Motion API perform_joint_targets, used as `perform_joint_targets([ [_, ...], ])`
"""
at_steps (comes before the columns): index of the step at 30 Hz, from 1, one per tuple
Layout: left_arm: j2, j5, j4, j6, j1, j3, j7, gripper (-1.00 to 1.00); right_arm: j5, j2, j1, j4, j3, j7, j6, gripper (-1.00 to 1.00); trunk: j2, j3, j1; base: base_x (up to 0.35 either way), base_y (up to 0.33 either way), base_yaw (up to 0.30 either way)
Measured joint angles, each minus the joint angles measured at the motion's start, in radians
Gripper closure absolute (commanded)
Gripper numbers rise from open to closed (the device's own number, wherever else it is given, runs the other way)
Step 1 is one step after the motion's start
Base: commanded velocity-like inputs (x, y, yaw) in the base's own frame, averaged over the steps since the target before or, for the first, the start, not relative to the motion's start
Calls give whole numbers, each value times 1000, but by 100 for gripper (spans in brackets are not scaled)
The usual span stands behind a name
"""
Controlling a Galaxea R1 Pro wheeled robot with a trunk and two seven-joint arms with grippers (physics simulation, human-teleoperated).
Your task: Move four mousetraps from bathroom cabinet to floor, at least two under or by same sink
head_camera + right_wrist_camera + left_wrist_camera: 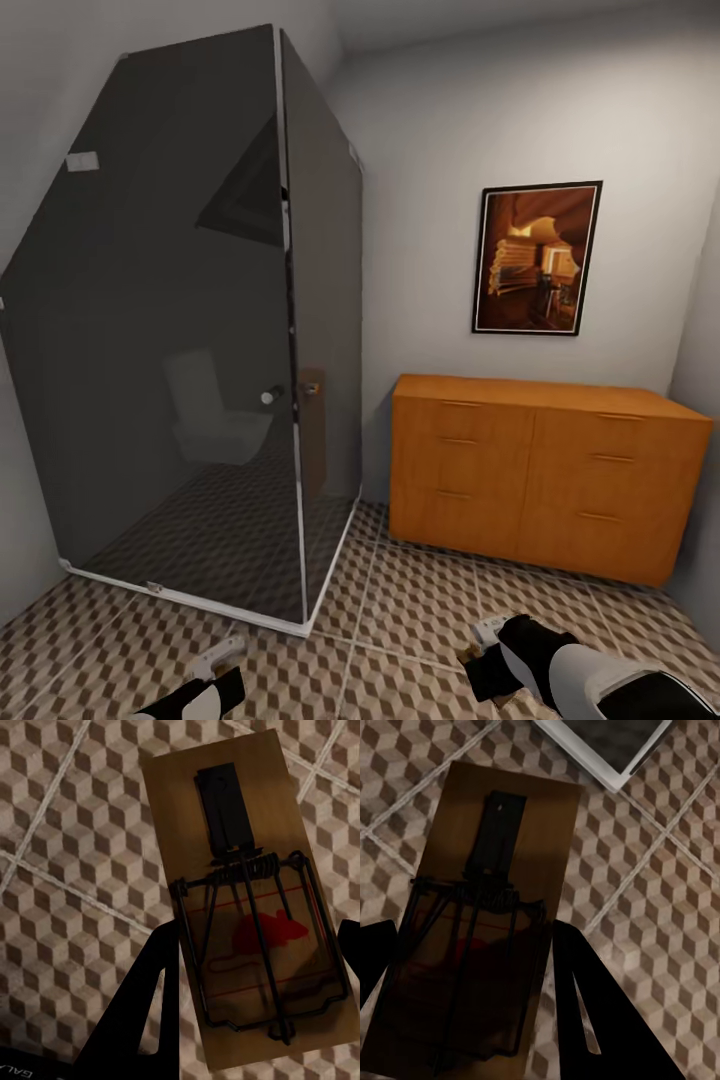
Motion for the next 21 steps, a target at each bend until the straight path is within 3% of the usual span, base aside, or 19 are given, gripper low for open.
perform_joint_targets([
  [13,-1,-1,0,0,0,0,0,100,0,0,0,0,0,0,-3,100,0,-13,0,0,0,261],
  [21,-1,-1,0,-1,0,0,0,100,0,-1,0,-1,0,1,-3,100,0,-16,0,0,0,75],
])
